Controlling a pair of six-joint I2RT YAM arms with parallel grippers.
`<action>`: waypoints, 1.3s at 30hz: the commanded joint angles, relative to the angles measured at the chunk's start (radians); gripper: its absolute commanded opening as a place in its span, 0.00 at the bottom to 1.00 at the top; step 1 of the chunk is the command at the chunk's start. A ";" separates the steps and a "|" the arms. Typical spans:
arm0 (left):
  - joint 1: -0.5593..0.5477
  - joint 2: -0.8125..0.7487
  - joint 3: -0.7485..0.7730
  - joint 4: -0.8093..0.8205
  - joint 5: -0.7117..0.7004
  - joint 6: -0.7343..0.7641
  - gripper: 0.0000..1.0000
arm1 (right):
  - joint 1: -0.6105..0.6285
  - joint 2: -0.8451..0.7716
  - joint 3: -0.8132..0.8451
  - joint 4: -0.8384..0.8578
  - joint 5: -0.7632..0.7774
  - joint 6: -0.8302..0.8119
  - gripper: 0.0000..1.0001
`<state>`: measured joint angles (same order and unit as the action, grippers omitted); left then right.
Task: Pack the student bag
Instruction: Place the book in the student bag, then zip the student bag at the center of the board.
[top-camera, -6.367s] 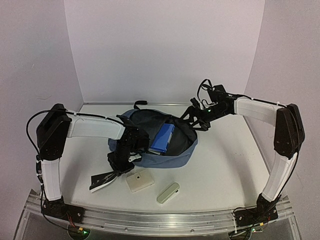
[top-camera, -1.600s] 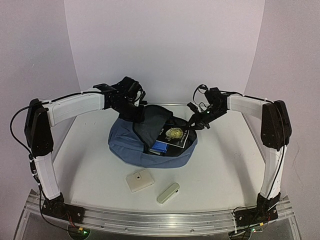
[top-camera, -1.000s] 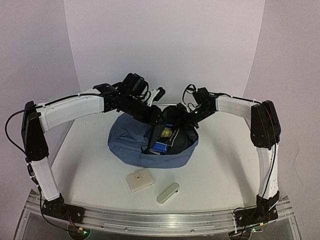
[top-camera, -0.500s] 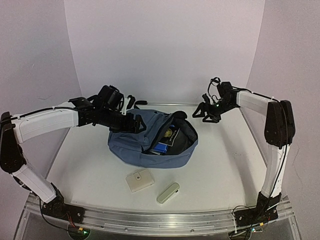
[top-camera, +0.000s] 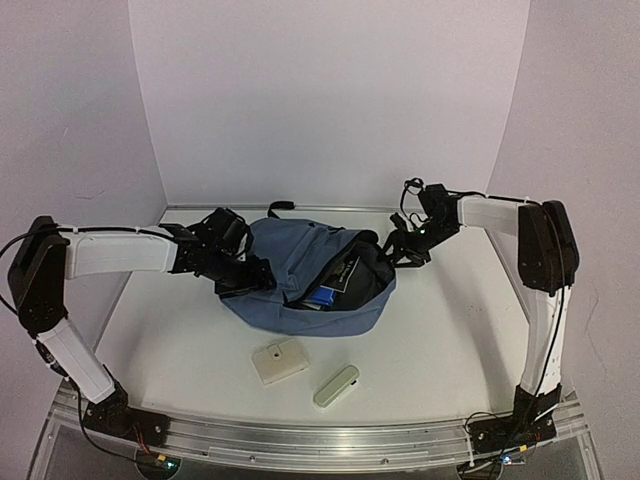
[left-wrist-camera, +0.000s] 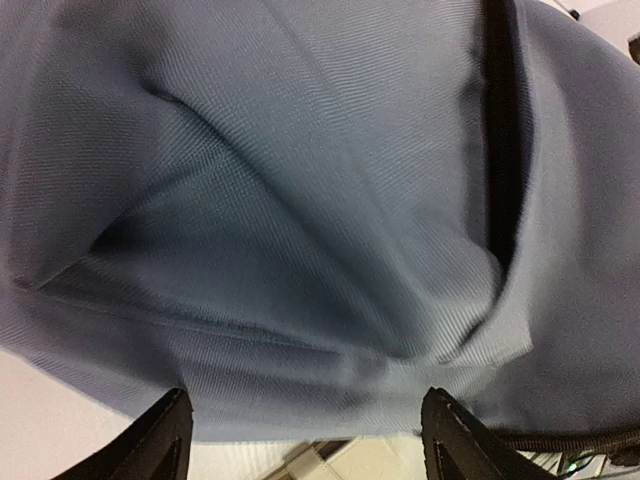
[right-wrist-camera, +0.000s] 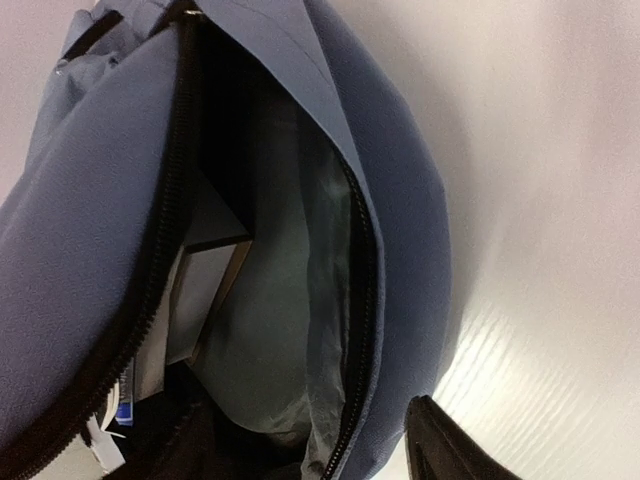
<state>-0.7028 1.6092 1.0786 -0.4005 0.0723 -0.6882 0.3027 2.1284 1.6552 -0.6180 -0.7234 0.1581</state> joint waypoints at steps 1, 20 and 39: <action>0.029 0.076 0.036 0.122 0.054 0.006 0.68 | 0.001 0.000 -0.028 -0.005 0.033 -0.008 0.40; 0.048 -0.108 -0.031 0.145 0.034 -0.029 0.75 | 0.141 -0.302 0.268 -0.120 0.182 -0.228 0.75; 0.121 -0.241 -0.204 0.122 -0.038 -0.216 0.85 | 0.615 -0.010 0.401 -0.138 0.388 -0.204 0.59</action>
<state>-0.5933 1.4119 0.8936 -0.2961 0.0483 -0.8603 0.8932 2.0696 2.0197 -0.7380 -0.4446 -0.0535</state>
